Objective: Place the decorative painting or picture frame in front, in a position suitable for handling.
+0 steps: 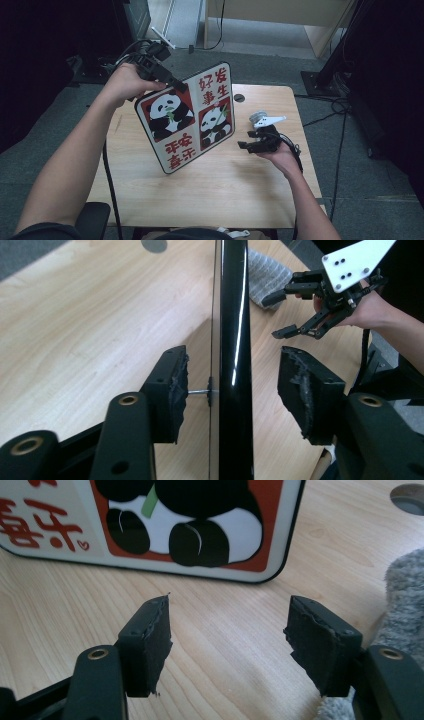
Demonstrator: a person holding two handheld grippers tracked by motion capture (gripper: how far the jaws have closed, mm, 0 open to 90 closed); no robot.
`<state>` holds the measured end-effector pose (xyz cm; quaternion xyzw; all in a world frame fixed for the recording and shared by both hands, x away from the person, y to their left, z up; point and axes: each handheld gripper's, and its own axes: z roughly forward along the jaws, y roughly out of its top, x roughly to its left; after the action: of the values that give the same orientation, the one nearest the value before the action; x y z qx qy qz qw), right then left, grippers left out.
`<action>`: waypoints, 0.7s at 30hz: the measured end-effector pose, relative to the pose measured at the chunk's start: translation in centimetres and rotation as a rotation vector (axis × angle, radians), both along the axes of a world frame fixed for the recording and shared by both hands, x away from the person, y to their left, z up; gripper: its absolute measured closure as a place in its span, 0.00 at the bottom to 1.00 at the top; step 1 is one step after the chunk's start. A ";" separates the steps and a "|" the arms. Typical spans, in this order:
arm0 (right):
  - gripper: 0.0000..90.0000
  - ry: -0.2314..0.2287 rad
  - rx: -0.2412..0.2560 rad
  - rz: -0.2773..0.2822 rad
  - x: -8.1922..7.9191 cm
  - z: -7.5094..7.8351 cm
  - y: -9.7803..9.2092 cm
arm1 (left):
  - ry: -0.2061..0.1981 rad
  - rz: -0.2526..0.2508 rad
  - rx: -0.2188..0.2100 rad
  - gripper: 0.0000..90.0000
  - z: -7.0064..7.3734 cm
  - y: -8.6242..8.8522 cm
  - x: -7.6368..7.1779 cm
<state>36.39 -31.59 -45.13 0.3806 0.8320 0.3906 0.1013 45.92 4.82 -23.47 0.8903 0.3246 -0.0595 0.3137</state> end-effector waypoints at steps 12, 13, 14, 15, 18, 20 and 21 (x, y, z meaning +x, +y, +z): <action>0.41 0.021 0.017 0.004 1.4 0.7 -1.1 | -0.061 0.004 -0.037 0.43 0.5 3.2 -1.5; 0.41 0.021 0.015 0.009 1.4 0.8 -1.2 | -0.064 0.009 -0.042 0.43 0.5 3.4 -1.7; 0.41 0.019 0.007 0.005 1.5 0.8 -1.3 | -0.064 0.009 -0.041 0.43 0.5 3.6 -1.8; 0.41 0.019 0.002 0.004 1.5 0.8 -1.3 | -0.066 0.010 -0.041 0.42 0.4 4.0 -1.9; 0.41 0.020 0.002 -0.010 1.7 0.9 -1.9 | -0.068 0.019 -0.052 0.42 0.3 4.7 -2.4; 0.41 0.018 0.005 -0.013 1.9 0.9 -2.1 | -0.072 0.018 -0.056 0.42 0.2 5.0 -2.6; 0.41 0.015 0.006 -0.015 2.0 0.9 -2.3 | -0.079 0.022 -0.060 0.42 0.1 5.2 -2.8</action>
<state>38.41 -33.92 -44.24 0.3902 0.8286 0.3896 0.0971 43.10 10.02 -23.37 0.8785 0.3198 -0.0304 0.3536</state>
